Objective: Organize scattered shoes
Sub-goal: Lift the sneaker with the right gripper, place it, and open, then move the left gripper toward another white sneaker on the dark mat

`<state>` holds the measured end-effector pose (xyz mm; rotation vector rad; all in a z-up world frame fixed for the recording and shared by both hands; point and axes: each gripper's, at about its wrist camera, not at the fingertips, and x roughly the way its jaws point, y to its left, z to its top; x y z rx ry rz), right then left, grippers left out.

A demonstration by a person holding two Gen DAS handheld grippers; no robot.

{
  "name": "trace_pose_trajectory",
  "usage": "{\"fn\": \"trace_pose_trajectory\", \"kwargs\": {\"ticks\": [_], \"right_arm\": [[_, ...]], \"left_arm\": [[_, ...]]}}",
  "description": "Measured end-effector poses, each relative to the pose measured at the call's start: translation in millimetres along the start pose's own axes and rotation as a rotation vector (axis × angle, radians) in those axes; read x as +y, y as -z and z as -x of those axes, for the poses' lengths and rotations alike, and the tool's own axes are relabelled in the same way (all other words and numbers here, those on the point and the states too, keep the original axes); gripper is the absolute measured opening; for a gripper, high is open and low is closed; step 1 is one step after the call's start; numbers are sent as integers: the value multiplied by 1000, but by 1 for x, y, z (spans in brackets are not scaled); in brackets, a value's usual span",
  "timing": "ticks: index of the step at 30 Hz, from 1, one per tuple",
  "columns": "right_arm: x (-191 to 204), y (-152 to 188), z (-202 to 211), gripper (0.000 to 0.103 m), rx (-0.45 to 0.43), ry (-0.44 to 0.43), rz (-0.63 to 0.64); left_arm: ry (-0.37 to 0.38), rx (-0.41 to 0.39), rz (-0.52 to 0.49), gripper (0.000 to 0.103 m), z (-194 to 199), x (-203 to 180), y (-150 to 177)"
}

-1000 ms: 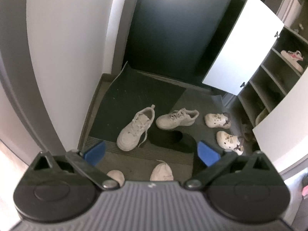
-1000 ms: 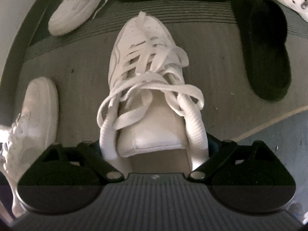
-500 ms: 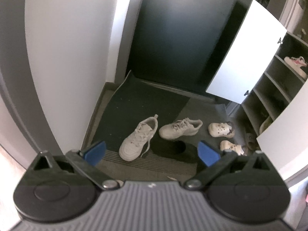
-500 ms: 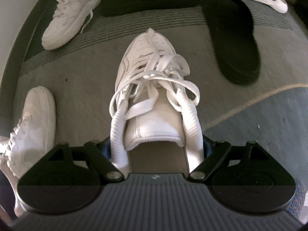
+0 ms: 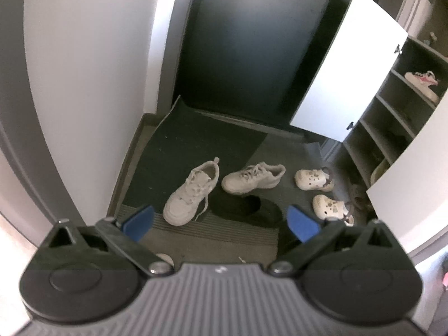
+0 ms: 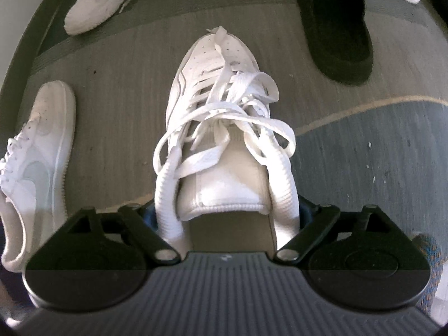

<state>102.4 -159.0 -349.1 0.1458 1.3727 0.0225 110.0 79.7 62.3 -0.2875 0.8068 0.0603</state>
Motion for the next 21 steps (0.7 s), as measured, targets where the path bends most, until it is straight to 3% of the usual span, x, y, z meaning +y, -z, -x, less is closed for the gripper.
{"fn": "trace_pose_trajectory", "kwargs": {"ticks": [2,9,14,18,21], "right_arm": [[-1,1,9,103,-17,-6,-23],[3,-20,64,103,-78,-80,-88],[3,-39,145,103,-204,-107,-59],[8,-40,222,103,-333,-30,80],[4,-36,281,103,-402,-31,60]], "left_arm": [[-9,5,-9,103,-4,-1,1],[-42,23,-42,103,-18,-4,3],[-55,42,-51,103,-28,-1,5],[-45,45,-102,103,-25,-2,17],[-17,36,-153,103,-20,0,29]]}}
